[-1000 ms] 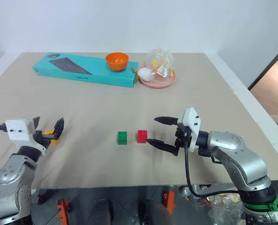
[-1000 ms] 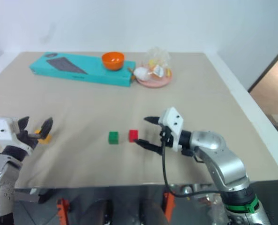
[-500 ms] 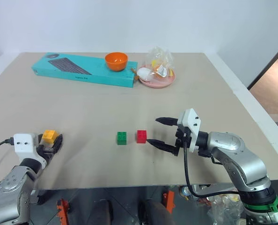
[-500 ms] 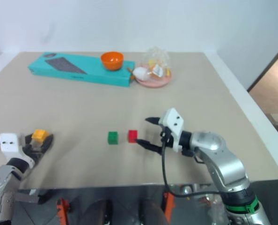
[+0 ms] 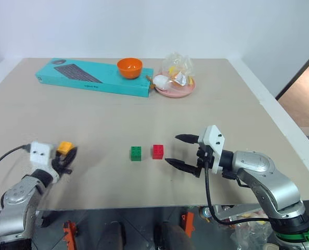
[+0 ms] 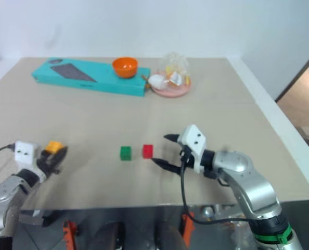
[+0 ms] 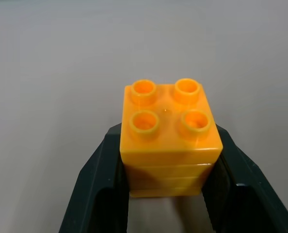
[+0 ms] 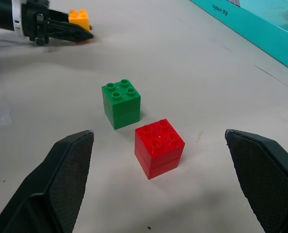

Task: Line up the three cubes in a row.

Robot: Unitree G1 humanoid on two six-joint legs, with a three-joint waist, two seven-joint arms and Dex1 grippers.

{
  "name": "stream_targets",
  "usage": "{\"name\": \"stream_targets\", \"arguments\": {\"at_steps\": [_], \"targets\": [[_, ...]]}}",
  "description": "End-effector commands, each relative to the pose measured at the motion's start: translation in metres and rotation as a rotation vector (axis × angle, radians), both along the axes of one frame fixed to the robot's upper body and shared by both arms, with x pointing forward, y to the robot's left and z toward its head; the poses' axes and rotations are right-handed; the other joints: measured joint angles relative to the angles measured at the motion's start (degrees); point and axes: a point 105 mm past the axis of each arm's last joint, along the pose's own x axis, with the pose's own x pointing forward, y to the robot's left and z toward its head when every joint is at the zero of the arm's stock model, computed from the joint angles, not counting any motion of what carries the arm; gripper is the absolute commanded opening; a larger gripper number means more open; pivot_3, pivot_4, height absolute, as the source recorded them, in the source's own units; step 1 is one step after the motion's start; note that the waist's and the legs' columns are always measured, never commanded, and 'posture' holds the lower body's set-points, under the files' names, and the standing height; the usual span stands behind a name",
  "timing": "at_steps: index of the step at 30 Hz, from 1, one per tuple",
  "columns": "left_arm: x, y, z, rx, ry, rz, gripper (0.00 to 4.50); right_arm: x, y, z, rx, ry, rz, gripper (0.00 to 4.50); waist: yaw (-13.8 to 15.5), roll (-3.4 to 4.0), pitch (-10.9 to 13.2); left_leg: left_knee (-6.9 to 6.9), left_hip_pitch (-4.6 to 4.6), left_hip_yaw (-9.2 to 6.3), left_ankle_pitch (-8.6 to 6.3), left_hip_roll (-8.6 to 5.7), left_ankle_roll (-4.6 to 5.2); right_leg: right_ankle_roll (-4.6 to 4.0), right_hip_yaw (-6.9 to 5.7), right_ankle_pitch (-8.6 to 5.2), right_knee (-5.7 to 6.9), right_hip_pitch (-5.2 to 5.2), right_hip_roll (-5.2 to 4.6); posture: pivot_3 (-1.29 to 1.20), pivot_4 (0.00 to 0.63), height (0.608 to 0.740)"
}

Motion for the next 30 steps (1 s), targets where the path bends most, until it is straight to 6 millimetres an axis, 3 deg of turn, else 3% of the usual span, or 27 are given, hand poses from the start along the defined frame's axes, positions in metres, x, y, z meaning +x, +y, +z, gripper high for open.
{"name": "stream_targets", "arguments": {"at_steps": [1,4,9,17,30], "targets": [[-0.004,-0.048,0.019,0.081,-0.062,-0.315,1.34,-0.003,-0.001,0.017,0.001,-0.073,-0.002,4.5,-0.05,-0.01,0.0,0.0,0.0,0.04,0.0,0.0,0.0,0.01,0.03,0.0,0.0,0.0,-0.01,0.0,0.15,0.74],[-0.013,-0.077,0.012,0.154,-0.011,-0.616,1.34,-0.003,0.0,0.019,-0.002,-0.086,-0.005,4.5,-0.07,0.0,0.0,-0.04,0.0,0.1,-0.01,0.0,-0.01,0.02,0.07,-0.01,-0.05,-0.02,0.0,0.0,0.15,0.74],[-0.002,-0.079,0.01,0.218,0.062,-0.846,1.34,-0.007,0.003,0.025,0.018,-0.071,0.049,4.5,-0.17,0.01,0.0,-0.07,0.0,0.07,0.0,0.01,0.0,-0.06,0.05,0.01,-0.04,-0.08,0.22,0.0,0.15,0.74],[0.022,-0.072,0.022,0.243,0.091,-0.989,1.34,-0.011,0.003,0.026,-0.022,-0.07,0.12,4.5,-0.17,0.01,0.01,-0.07,-0.12,0.0,-0.01,-0.02,0.01,-0.06,-0.06,-0.04,-0.04,-0.14,0.42,0.0,0.15,0.74],[0.014,-0.064,0.013,0.295,0.101,-1.071,1.34,-0.01,-0.004,0.021,-0.032,-0.033,0.145,4.5,-0.16,0.01,0.01,0.02,-0.23,-0.04,-0.04,-0.08,0.05,0.02,-0.08,-0.07,-0.03,-0.19,0.34,0.0,0.15,0.74]]}}
